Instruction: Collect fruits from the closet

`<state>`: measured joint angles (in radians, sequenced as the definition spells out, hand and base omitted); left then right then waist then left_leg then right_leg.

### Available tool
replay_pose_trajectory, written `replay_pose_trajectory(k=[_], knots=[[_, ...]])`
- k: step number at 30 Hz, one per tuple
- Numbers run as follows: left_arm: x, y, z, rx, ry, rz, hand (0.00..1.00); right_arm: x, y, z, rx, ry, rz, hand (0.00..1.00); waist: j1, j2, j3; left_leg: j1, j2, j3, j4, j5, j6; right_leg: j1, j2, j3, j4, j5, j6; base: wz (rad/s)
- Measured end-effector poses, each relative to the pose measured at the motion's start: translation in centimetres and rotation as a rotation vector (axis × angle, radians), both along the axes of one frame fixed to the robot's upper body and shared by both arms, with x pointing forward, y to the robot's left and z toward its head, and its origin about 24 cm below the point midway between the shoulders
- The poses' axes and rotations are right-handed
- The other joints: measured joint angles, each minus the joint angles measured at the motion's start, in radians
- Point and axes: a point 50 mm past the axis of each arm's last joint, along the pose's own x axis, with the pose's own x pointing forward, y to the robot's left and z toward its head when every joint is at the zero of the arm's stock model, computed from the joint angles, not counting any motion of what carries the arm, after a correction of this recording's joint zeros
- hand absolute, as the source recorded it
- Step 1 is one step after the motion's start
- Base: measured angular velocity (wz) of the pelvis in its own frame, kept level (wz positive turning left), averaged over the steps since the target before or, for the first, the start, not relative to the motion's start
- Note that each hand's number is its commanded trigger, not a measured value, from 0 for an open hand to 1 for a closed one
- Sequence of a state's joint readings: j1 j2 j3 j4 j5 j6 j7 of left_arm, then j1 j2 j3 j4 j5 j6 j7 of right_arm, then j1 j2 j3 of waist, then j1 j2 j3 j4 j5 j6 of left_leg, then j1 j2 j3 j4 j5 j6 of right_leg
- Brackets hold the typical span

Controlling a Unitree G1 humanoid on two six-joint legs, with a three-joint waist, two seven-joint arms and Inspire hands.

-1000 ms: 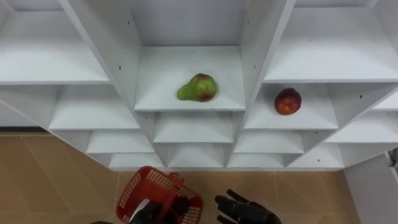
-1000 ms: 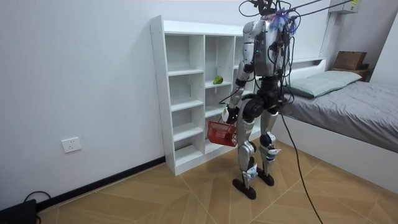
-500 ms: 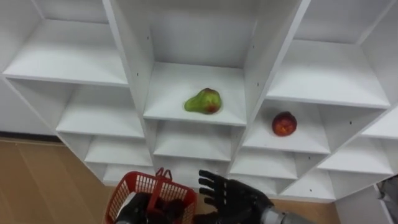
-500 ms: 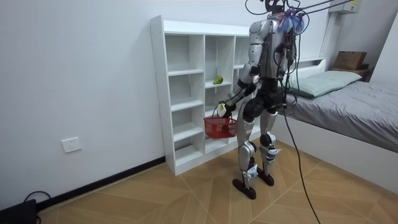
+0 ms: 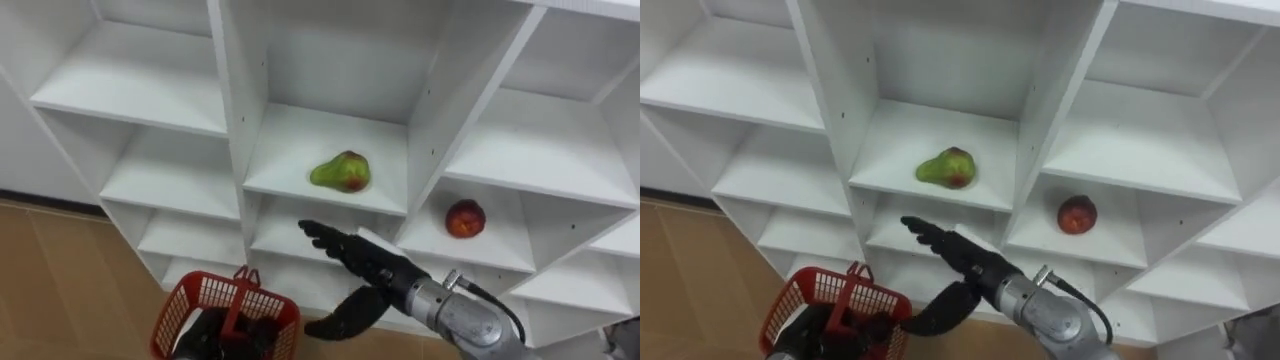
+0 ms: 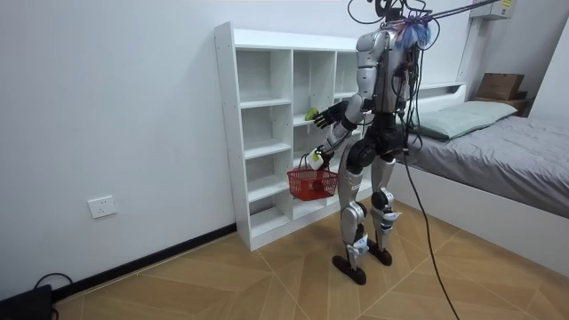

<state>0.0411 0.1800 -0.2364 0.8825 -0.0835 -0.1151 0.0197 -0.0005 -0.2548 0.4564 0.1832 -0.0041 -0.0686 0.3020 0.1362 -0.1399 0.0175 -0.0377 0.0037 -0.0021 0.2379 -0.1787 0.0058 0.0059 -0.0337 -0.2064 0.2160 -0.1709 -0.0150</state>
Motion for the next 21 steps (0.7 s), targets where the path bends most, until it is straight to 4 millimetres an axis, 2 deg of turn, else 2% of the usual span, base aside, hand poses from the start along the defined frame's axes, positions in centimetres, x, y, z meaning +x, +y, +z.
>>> replay_pose_trajectory(k=[6, 7, 12, 21], knots=[[0.2, 0.7, 0.3, 0.010, -0.019, -0.002, 1.00, 1.2, 0.0, 2.1, -0.008, -0.166, -0.073, 0.00, 0.005, -0.021, 0.0047, 0.000, -0.005, -0.024, 0.005, -0.002, -0.002, 0.029, 0.002, -0.015, -0.020, 0.000, 0.000, 0.15], [0.2, 0.9, 0.3, 0.013, -0.021, -0.002, 1.00, 1.6, 0.0, 2.8, -0.005, -0.202, -0.090, 0.00, 0.005, -0.024, 0.0027, 0.000, -0.005, -0.030, 0.007, -0.002, -0.002, 0.033, 0.004, -0.017, -0.030, 0.002, 0.000, 0.12], [0.2, 1.4, 0.4, 0.020, -0.024, 0.003, 1.00, 2.8, -0.2, 4.7, 0.009, -0.337, -0.156, 0.00, 0.010, -0.024, 0.0031, 0.018, -0.007, -0.034, 0.001, -0.002, -0.002, 0.052, 0.004, -0.019, -0.035, 0.002, 0.000, 0.02], [0.2, 2.2, 0.6, 0.034, -0.029, 0.024, 1.00, 3.4, -1.0, 5.3, 0.002, -0.405, -0.276, 0.00, 0.014, -0.021, 0.0051, 0.015, -0.010, -0.058, 0.000, -0.002, -0.003, 0.062, 0.004, -0.043, -0.047, 0.003, 0.001, 0.08]])
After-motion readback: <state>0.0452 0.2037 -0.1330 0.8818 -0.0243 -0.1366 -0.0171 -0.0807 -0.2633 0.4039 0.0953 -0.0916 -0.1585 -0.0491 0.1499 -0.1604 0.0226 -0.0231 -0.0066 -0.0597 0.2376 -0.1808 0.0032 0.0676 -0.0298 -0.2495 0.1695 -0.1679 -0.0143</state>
